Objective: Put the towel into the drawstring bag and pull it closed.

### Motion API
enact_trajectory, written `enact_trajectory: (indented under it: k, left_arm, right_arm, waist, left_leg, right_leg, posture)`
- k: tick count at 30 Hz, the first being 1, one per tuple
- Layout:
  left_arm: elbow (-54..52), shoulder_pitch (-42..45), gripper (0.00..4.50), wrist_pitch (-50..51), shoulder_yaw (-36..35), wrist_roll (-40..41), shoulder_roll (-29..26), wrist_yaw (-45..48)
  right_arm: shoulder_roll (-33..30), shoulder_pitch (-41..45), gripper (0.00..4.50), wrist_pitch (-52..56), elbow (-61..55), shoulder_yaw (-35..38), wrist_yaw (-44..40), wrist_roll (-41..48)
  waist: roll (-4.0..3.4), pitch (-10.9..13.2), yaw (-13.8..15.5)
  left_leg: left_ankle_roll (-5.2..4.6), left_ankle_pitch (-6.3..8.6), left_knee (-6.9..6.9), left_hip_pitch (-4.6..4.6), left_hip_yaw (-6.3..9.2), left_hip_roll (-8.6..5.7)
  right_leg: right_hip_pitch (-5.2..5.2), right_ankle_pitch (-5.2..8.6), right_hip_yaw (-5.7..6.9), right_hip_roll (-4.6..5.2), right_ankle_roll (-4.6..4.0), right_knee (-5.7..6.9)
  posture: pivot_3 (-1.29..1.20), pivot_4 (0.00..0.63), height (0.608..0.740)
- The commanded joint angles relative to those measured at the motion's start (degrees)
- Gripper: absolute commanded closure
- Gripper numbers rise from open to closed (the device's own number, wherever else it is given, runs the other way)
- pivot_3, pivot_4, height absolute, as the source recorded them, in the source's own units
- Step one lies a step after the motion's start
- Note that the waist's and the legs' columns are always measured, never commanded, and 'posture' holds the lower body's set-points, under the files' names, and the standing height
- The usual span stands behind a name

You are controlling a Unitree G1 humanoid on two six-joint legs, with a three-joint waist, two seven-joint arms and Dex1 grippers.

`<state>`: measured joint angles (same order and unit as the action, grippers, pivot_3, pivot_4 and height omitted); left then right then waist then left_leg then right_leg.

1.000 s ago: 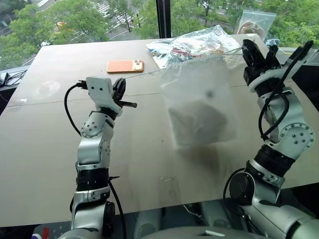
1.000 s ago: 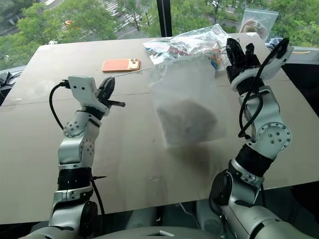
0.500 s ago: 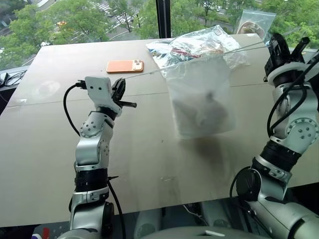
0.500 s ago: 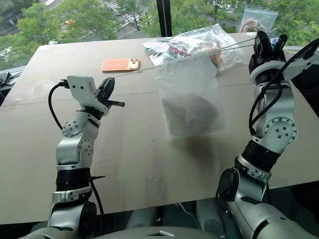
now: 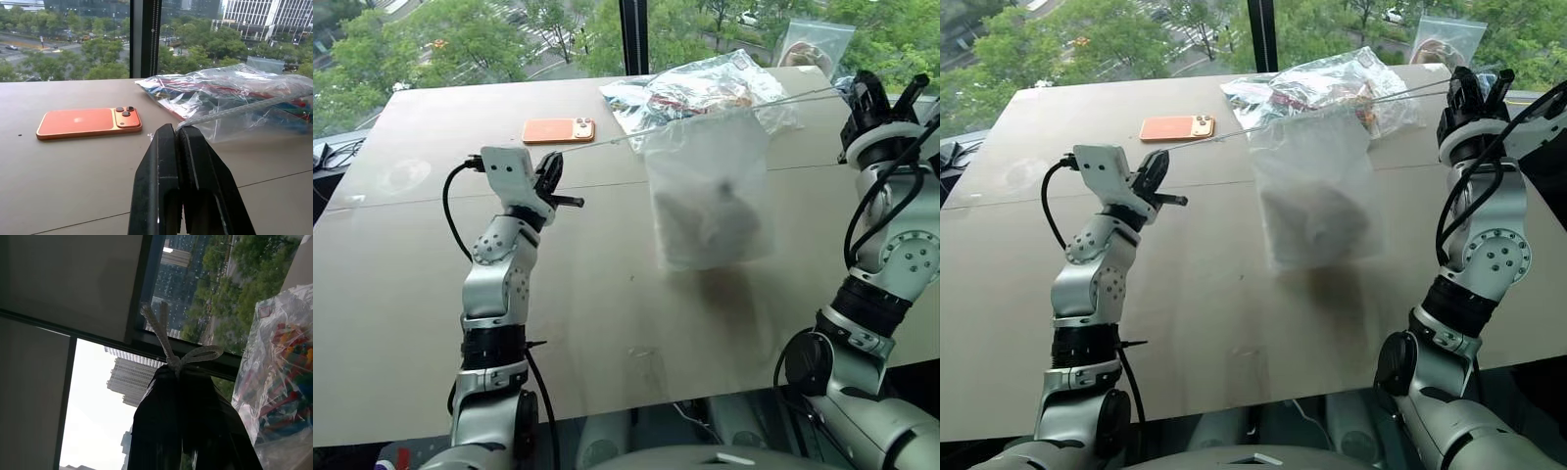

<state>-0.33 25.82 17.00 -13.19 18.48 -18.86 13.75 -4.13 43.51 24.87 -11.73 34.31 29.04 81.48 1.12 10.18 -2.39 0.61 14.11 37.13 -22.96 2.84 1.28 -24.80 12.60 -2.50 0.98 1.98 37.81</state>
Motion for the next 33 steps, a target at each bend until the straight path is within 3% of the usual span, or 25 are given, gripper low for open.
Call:
enact_trajectory:
  k: [1, 7, 11, 15, 26, 33]
  left_arm:
    - [5.24, -2.52, 4.50, 0.98, -10.95, -0.86, -3.85, -8.07]
    - [6.20, -2.58, 4.50, 0.96, -10.99, 0.27, -4.28, -8.29]
    - [3.79, -2.81, 4.50, 0.91, -7.51, 1.29, -3.87, -4.23]
    - [0.45, -3.62, 4.50, 1.26, -4.51, 1.70, -2.71, -2.94]
    - [-0.20, -5.60, 4.50, -0.93, -2.09, -0.25, -4.25, 0.12]
    - [-2.57, -11.19, 4.50, -2.97, -0.33, 0.09, -6.31, 7.11]
  right_arm:
    - [-5.82, 1.22, 4.46, -9.91, -6.25, 7.93, 0.84, -0.73]
    - [-6.78, 0.97, 4.46, -9.76, -5.91, 7.66, 0.95, -0.43]
    - [-10.07, -2.02, 4.46, -2.29, -6.87, -0.14, -4.19, -2.98]
    - [-10.07, -3.13, 4.46, -3.24, -6.94, -3.22, -6.76, -2.72]
    - [-20.92, -15.27, 4.46, 6.66, -6.50, -10.12, -16.27, -9.06]
    - [-27.59, -22.66, 4.46, 13.15, -12.19, -19.37, -25.99, -17.04]
  waist:
    - [0.00, 0.00, 0.04]
    - [0.00, 0.00, 0.08]
    - [0.00, 0.00, 0.00]
    - [0.00, 0.00, 0.02]
    - [0.01, -0.01, 0.09]
    - [0.01, -0.01, 0.09]
  left_leg:
    - [0.00, 0.00, 0.00, 0.00, 0.00, 0.00]
    - [0.00, 0.00, 0.00, -0.01, 0.00, 0.00]
    - [0.00, 0.00, -0.01, 0.00, 0.00, 0.00]
    - [0.00, 0.00, -0.01, 0.00, -0.02, 0.01]
    - [0.00, 0.00, 0.00, 0.01, -0.05, 0.01]
    - [0.00, 0.00, 0.00, 0.06, -0.06, 0.01]
  right_leg:
    - [0.00, 0.00, 0.00, 0.00, 0.00, 0.00]
    - [0.00, 0.00, 0.01, 0.01, 0.00, -0.01]
    - [0.00, 0.00, 0.00, 0.00, 0.00, 0.00]
    - [0.00, 0.00, -0.02, 0.00, 0.00, -0.01]
    - [0.03, 0.00, -0.04, 0.00, 0.01, -0.06]
    - [0.04, 0.02, -0.06, -0.01, 0.01, -0.05]
  posture:
    - [0.00, 0.150, 0.740]
    - [0.00, 0.150, 0.740]
    - [0.00, 0.150, 0.740]
    - [0.00, 0.150, 0.740]
    - [0.00, 0.150, 0.740]
    - [0.00, 0.150, 0.740]
